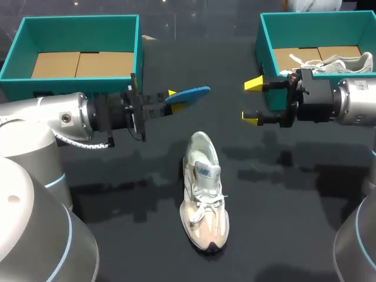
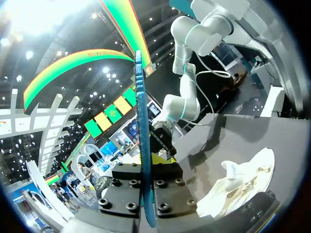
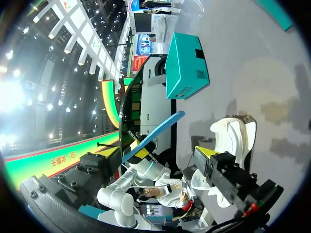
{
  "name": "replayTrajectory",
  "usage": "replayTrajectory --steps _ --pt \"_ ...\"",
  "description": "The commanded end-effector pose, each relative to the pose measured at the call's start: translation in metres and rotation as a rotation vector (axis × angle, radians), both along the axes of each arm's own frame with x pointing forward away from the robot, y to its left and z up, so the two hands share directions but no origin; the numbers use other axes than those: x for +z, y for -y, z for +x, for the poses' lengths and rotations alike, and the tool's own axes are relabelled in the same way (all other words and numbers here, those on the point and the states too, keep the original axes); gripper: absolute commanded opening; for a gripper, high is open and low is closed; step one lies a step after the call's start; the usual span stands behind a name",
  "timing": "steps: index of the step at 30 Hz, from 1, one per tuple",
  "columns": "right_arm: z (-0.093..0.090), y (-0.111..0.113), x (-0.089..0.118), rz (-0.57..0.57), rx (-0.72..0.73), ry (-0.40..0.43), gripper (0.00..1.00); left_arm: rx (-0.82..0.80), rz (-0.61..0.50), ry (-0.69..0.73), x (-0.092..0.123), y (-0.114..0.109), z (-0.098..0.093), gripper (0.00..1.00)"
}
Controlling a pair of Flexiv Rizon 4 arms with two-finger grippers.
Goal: Take the shoe out of the shoebox, open the shoe tongue, remove and reinsert the insole, then place the shoe into the shoebox
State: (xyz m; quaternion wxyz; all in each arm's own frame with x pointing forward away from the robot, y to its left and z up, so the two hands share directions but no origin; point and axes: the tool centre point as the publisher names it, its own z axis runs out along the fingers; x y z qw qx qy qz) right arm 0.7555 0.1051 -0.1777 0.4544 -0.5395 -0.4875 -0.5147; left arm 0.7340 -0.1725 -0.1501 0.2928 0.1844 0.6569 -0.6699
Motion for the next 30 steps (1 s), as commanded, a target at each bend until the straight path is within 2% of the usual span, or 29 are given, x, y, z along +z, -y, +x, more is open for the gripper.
replayTrajectory --steps 1,17,22,28,30 --pt "-0.0004 -0.0010 0.0000 -0.003 -0.001 -0.002 1.00 -0.037 -0.022 -0.278 0.0027 0.0001 -0.0038 0.00" --pt "-0.0004 -0.0010 0.0000 -0.003 -0.001 -0.002 1.00 -0.078 -0.021 -0.433 0.0034 0.0006 -0.0083 0.00" --pt "-0.0004 -0.0010 0.0000 -0.003 -0.001 -0.002 1.00 -0.119 -0.040 -0.570 0.0053 0.0006 -0.0098 0.00" --pt "-0.0004 -0.0010 0.0000 -0.003 -0.001 -0.002 1.00 -0.201 -0.076 -0.834 0.0078 -0.0003 -0.0107 0.00" --pt "-0.0004 -0.0010 0.0000 -0.003 -0.001 -0.002 1.00 -0.197 -0.076 -0.874 0.0082 -0.0004 -0.0109 0.00"
